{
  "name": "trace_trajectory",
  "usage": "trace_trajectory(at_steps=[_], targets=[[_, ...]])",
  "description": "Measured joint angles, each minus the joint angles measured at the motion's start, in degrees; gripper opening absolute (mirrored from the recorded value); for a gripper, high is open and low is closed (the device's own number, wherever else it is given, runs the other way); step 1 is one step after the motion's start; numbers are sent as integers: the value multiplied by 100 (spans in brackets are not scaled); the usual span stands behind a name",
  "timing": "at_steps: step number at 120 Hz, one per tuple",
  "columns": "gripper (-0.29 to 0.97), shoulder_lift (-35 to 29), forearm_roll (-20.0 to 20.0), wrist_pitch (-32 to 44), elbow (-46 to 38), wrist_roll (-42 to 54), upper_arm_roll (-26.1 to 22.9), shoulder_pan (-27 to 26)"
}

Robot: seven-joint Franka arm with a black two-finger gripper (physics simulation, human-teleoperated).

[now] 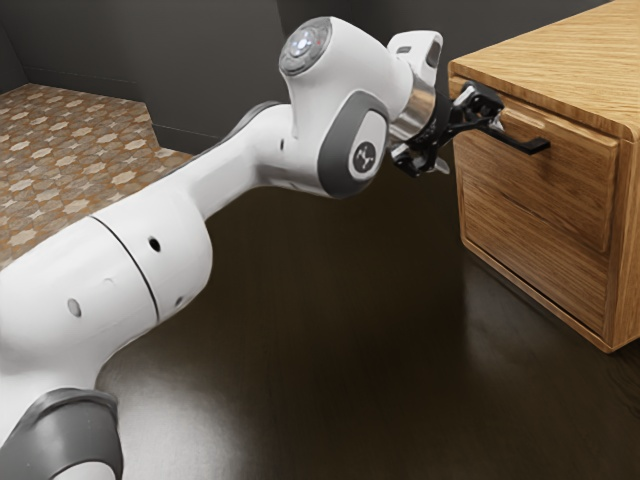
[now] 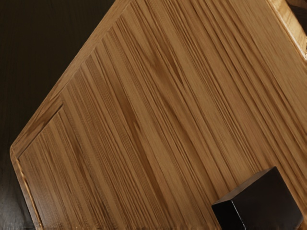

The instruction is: Pull the drawer handle with one arm to open the drawer

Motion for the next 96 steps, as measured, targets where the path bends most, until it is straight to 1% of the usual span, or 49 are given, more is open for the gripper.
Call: trace_trajectory(at_steps=[18,37,50,54,62,67,78,96], targets=[[66,-146,195,-623,5,-207,31,-33],[66,-417,567,-1487,-15,-372,53,-8],[66,-557,667,-1839,-157,-463,129,-28],[66,-627,684,-1932,-241,-491,221,-92],[66,-873,710,-2075,-580,-541,592,-382],[66,-1070,736,-2146,-830,-569,736,-507],[66,-1630,777,-2260,-1474,-624,863,-628],[65,-2906,844,-2414,-2799,-669,1065,-822]])
